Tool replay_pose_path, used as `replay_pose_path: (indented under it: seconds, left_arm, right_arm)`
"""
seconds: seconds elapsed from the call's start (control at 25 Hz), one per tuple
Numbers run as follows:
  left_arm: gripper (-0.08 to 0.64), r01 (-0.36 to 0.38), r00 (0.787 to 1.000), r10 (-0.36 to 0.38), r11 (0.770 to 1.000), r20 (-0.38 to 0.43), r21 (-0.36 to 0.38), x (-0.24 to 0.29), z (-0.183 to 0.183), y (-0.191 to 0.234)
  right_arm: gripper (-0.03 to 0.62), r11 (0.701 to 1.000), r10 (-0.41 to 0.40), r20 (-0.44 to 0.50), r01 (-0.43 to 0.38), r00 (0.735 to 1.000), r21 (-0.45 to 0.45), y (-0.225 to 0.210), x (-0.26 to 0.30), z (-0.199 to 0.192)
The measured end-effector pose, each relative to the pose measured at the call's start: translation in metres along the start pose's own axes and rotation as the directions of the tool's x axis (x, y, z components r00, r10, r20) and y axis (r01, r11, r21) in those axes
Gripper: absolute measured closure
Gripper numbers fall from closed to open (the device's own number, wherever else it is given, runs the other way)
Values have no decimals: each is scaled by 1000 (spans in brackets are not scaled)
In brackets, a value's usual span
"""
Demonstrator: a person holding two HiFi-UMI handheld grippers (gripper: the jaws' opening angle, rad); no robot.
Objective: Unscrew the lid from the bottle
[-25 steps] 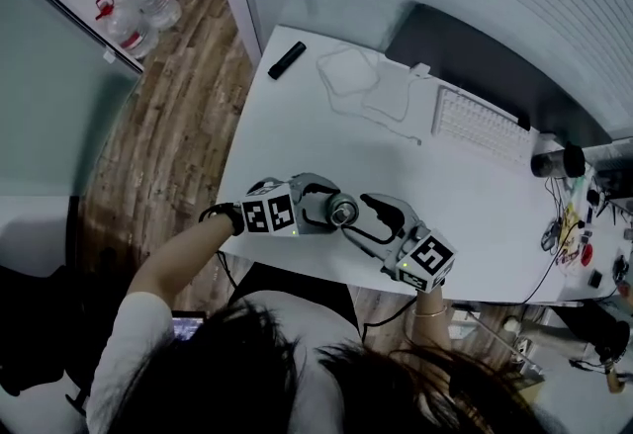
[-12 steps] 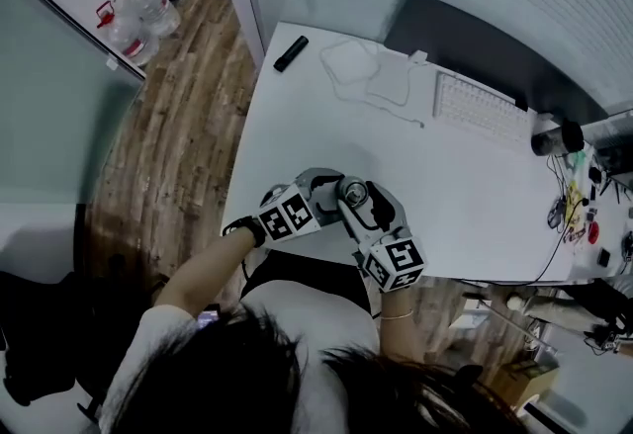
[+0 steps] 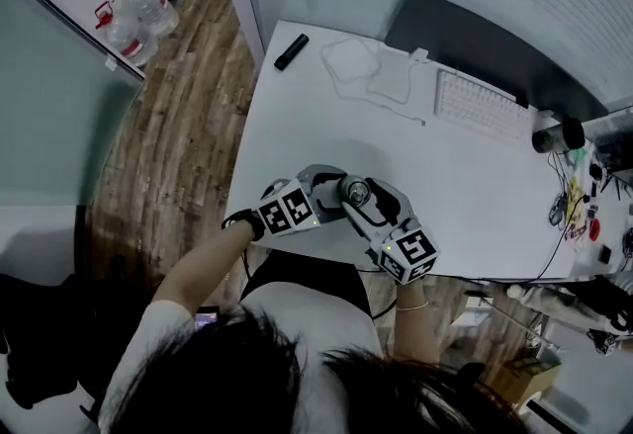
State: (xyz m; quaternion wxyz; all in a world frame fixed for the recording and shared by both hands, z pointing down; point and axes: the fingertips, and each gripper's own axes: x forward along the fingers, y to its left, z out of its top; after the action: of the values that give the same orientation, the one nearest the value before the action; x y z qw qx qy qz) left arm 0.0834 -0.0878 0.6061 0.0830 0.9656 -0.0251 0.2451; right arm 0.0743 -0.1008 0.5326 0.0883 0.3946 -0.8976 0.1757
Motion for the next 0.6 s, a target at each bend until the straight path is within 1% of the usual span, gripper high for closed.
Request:
replay_pose_path:
  seconds: [0.12,0.2,0.28,0.44,0.6]
  left_arm:
    - [196,44,999,-44,999,-10,23,-1,-1,-1]
    - [196,77,997,-76,996,-18,42,-2,-1,-1]
    - [198,115,993,-113,991,-29,61,-3,-1,-1]
    - [198,201,979,-195,975,-62,99,-3,-2,-1]
    - [198,296,953,-283,943,-105,149,-3,-1,-1]
  right_arm:
    - [334,992,119,-36,-121,992,-45,4,1,-1]
    - [334,976,198,-66,-203,978,-76,5,1,-2]
    - [334,954,275,-96,-284,957,-96,7,1,-3]
    - [334,895,419,-149,-435,896,-96,10,1,0]
    - [334,823,537,-203,-561,819,-85,10,2,-2]
